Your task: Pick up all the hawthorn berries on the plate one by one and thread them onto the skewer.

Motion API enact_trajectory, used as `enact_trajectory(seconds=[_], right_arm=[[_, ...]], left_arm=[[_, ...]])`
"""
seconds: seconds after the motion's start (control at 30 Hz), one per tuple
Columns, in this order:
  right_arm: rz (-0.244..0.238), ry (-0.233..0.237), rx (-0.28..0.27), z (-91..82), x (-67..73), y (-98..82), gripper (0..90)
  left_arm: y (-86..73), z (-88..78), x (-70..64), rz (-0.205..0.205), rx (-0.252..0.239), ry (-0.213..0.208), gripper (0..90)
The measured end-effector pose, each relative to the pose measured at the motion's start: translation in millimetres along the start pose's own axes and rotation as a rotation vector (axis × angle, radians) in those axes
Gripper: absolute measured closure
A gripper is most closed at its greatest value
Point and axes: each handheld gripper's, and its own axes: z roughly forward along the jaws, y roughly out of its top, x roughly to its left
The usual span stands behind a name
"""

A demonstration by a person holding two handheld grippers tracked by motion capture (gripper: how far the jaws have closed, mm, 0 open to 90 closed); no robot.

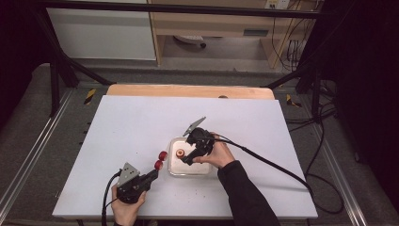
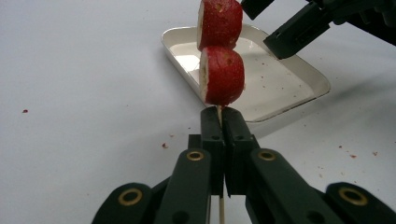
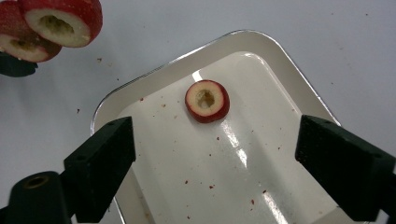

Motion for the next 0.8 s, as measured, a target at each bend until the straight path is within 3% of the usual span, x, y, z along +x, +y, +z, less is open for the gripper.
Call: enact_trajectory(seconds=[0.27, 0.43, 0.53, 0.8], right_arm=[[-0.054, 0.034, 0.047, 13.0, -5.1, 14.7, 28.3], [-0.07, 0.05, 0.103, 23.5, -6.4, 20.9, 32.9], [-0.068, 0.068, 0.108, 29.1, -6.9, 23.9, 37.6], [-0.124, 0.077, 0.155, 36.7, -6.0, 30.4, 46.5]], left_arm=[[-1.8, 0.5, 3.8, -0.009, 0.006, 0.002, 88.5], [-2.2, 0.4, 4.8, -0.003, 0.009, 0.001, 88.4], [-2.4, 0.5, 5.0, -0.007, 0.011, -0.001, 88.4], [-2.1, -0.3, 5.7, -0.001, 0.012, -0.001, 88.4]])
